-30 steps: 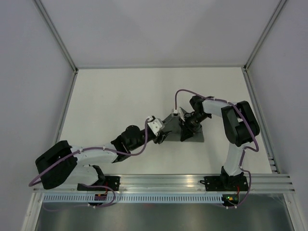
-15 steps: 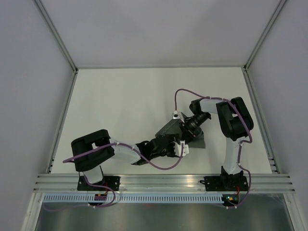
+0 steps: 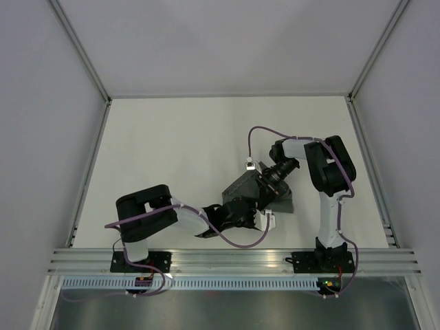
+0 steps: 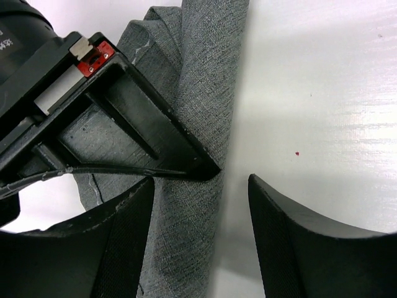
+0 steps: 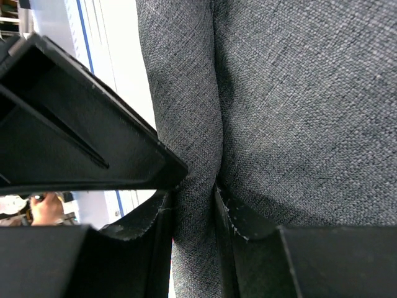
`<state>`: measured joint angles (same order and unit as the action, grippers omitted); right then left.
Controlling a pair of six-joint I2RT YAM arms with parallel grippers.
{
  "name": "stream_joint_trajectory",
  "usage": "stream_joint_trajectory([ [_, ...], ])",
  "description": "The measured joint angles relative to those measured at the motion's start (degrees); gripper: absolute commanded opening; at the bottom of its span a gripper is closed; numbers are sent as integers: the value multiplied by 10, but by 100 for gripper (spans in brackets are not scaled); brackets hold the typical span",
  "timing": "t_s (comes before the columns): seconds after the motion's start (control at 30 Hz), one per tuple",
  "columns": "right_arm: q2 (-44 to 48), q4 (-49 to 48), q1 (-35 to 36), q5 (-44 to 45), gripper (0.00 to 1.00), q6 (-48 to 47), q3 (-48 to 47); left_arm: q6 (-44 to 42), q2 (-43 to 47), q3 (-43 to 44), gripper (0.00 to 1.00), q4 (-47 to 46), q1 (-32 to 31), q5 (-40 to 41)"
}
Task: Fold the napkin, place the utensils inside, and roll it up
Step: Roll the napkin with the utensil
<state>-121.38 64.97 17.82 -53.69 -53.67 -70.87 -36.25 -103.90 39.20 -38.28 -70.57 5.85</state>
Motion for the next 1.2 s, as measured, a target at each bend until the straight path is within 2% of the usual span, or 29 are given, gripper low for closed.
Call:
stream_joint_trajectory([
  [0.13,-14,16,0,0,12,4,-14,-1,-9,5,62,-6,0,3],
  [0.23,-21,26,0,1,13,6,-21,0,-16,8,54,-9,0,9],
  [0.33,-26,32,0,3,15,9,-24,-1,-25,16,40,-5,1,18],
  [0.37,-27,33,0,4,15,10,-25,0,-27,18,31,-3,1,20],
  [0.47,-28,38,-1,10,18,13,-28,0,-30,24,20,5,0,21],
  [0.6,-28,39,-1,11,30,14,-28,3,-30,24,10,6,0,20],
  [0.63,-27,39,-1,11,37,14,-28,4,-30,24,9,6,0,20],
  [0.67,-26,39,-1,10,40,14,-28,5,-30,24,4,6,0,20],
  [0.73,-20,39,-1,14,48,16,-27,8,-30,24,2,5,1,16],
  [0.93,25,18,-7,36,60,19,-26,19,-31,24,2,3,5,5],
  [1.2,89,-66,-81,34,63,45,-47,57,-30,11,2,-23,27,-32],
])
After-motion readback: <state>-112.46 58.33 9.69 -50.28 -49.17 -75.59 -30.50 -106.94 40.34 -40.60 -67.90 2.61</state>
